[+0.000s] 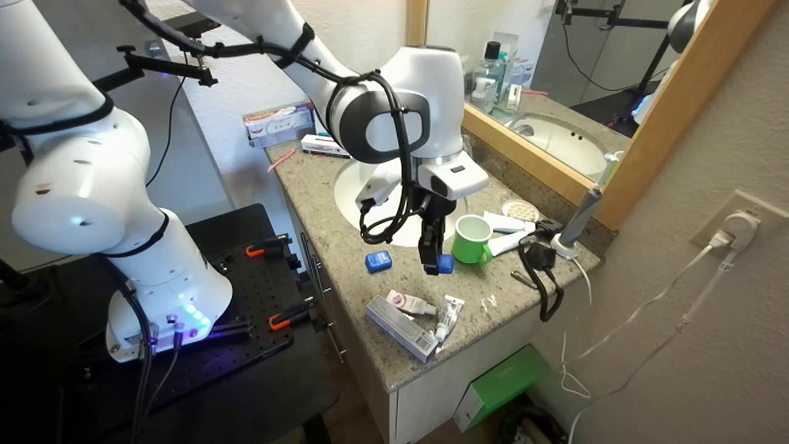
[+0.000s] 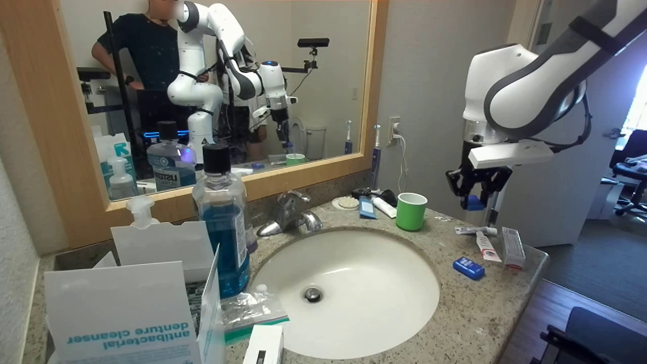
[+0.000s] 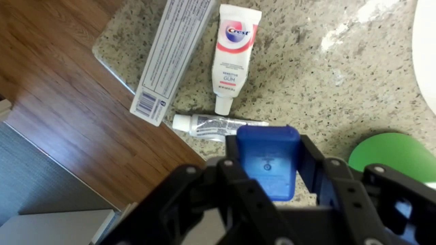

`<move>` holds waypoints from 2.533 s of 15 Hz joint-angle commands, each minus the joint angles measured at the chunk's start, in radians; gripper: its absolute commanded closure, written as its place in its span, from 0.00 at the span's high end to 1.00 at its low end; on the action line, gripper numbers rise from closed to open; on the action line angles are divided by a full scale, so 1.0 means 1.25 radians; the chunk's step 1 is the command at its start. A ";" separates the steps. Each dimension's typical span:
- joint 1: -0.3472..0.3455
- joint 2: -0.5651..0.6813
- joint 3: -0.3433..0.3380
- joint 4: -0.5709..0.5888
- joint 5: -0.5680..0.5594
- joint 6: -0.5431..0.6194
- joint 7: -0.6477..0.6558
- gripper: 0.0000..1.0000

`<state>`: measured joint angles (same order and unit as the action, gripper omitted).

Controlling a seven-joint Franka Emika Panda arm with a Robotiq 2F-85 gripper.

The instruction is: Put the blue object into the green mug

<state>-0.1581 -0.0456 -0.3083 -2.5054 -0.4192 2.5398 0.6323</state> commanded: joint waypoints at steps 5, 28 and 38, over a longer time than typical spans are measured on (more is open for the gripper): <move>-0.031 -0.137 0.114 -0.037 0.014 -0.051 -0.011 0.20; -0.008 -0.032 0.170 0.175 0.165 -0.269 -0.004 0.45; -0.006 -0.001 0.169 0.201 0.179 -0.278 0.030 0.20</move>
<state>-0.1736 -0.0799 -0.0937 -2.2883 -0.2119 2.2067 0.6382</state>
